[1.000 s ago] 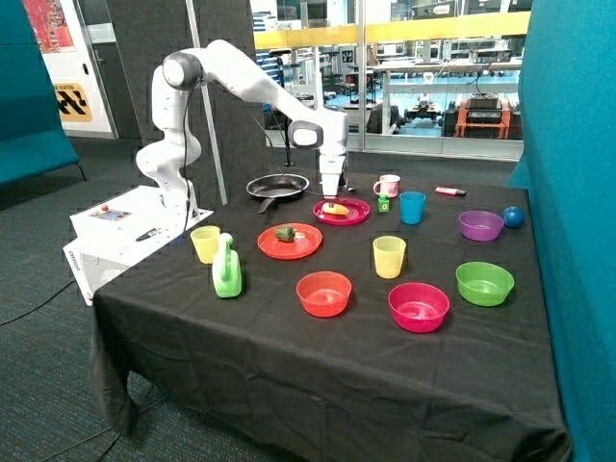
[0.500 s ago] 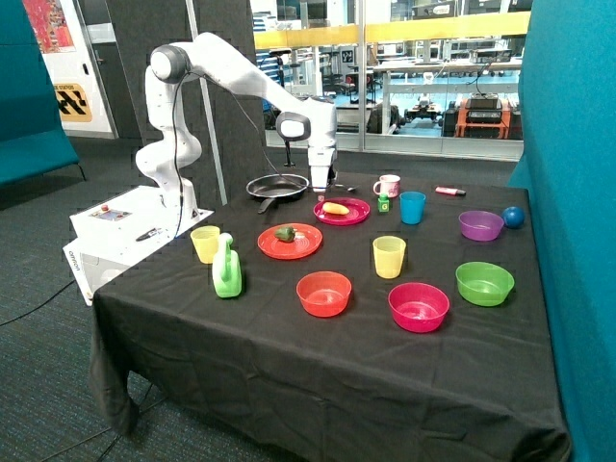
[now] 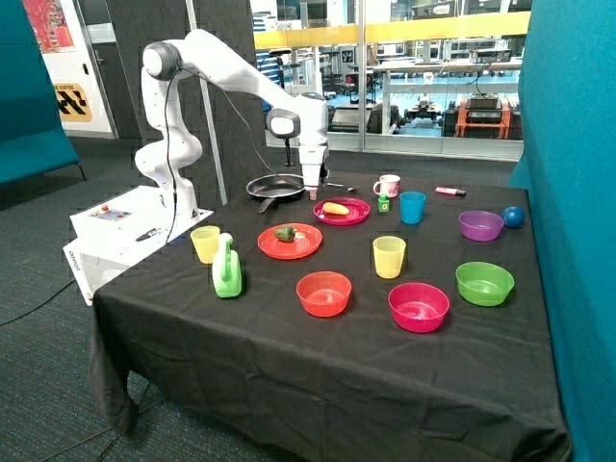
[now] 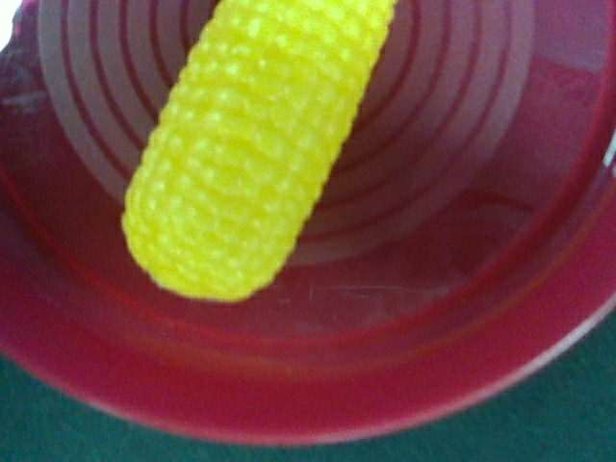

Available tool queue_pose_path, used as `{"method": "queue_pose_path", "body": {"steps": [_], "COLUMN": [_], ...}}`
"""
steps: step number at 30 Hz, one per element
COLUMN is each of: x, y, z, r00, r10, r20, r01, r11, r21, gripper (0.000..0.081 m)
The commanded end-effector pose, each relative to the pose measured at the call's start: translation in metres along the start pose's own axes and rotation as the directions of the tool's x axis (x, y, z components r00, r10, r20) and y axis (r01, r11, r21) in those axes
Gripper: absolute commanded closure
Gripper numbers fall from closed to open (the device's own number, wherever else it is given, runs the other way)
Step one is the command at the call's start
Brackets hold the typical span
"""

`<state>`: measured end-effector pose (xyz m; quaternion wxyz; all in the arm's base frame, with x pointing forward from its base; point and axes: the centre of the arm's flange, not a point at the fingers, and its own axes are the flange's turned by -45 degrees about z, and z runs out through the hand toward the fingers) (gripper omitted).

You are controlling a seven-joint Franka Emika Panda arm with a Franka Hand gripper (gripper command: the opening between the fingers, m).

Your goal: Serve the vegetables in different plates

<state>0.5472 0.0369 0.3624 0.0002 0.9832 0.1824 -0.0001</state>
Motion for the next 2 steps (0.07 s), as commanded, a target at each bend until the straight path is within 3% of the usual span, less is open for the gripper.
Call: {"method": "queue_pose_path", "body": {"steps": [1, 2], "x": [-0.0177, -0.0202], "y": [0.0101, 0.0094], "z": [-0.0209, -0.0238], "r00": [0.999, 0.999], "r10": [-0.039, -0.046], "r20": [-0.0003, -0.0003], "r01": [0.039, 0.046], "r11": [0.999, 0.999], "r21": [0.0003, 0.0003], "gripper": [0.0137, 0.0138]}}
